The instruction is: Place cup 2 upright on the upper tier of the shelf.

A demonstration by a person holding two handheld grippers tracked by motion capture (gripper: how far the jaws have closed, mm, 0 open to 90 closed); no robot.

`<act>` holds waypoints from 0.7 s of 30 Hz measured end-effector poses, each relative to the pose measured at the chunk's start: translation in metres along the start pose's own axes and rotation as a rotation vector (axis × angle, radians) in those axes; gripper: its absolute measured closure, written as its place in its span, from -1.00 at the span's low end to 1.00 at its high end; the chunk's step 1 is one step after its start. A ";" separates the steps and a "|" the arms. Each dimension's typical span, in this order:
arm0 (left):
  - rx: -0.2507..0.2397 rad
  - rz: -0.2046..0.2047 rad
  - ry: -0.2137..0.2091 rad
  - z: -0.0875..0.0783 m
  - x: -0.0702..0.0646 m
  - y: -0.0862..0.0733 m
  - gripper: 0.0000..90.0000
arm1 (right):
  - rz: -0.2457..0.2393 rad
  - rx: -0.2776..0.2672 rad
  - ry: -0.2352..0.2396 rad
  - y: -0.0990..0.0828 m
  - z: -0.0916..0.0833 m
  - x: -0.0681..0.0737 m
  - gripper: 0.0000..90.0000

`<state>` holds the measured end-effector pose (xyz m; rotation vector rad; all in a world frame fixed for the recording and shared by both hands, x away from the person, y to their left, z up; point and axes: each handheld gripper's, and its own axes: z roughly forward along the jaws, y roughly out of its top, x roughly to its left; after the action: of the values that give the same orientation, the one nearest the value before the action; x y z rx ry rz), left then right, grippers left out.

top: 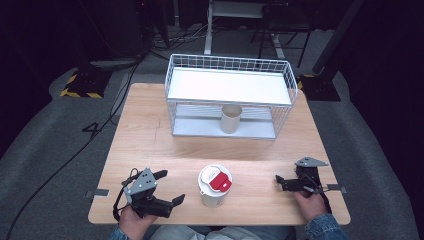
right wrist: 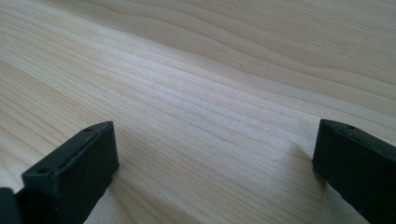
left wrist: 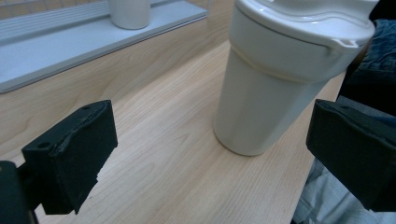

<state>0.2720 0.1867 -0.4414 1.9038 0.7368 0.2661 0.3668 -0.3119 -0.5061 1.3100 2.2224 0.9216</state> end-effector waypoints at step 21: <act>-0.044 0.092 -0.142 0.037 -0.036 0.005 -1.00 | 0.000 0.000 0.000 0.000 0.000 0.000 -0.99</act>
<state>0.2640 0.1360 -0.4482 1.8963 0.5450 0.2004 0.3669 -0.3120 -0.5061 1.3099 2.2223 0.9213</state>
